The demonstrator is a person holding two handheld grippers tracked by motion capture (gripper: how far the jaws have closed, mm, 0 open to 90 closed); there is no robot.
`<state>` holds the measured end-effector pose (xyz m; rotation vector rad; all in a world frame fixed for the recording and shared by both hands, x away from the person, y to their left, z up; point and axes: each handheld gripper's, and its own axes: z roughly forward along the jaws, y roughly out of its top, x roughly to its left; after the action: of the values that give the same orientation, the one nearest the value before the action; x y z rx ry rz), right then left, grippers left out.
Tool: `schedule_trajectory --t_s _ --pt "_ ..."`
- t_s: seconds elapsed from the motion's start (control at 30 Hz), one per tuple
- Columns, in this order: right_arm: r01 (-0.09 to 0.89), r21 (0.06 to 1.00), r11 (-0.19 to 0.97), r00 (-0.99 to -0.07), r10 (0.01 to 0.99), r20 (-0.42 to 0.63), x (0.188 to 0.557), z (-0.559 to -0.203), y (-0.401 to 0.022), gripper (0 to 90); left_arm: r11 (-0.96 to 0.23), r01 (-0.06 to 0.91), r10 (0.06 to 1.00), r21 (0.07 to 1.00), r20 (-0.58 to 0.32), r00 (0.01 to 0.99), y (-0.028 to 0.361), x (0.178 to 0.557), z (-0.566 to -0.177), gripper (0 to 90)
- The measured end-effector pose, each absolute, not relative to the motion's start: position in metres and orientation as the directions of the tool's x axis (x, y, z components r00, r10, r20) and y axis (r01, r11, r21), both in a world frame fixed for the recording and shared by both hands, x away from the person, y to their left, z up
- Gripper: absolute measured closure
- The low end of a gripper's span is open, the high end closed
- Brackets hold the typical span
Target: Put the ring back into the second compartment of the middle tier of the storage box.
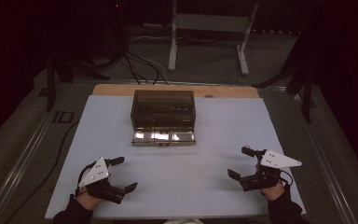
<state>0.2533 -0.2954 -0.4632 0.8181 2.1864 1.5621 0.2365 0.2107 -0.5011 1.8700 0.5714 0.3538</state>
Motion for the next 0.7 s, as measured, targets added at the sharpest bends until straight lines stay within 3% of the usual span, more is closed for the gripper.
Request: schedule_trajectory --t_s 0.7 --pt "0.285 0.938 0.199 -0.723 0.687 0.075 0.275 -0.461 -0.31 0.7 -0.296 0.224 0.542 0.929 -0.03 0.84 0.21 0.237 -0.502 0.8"
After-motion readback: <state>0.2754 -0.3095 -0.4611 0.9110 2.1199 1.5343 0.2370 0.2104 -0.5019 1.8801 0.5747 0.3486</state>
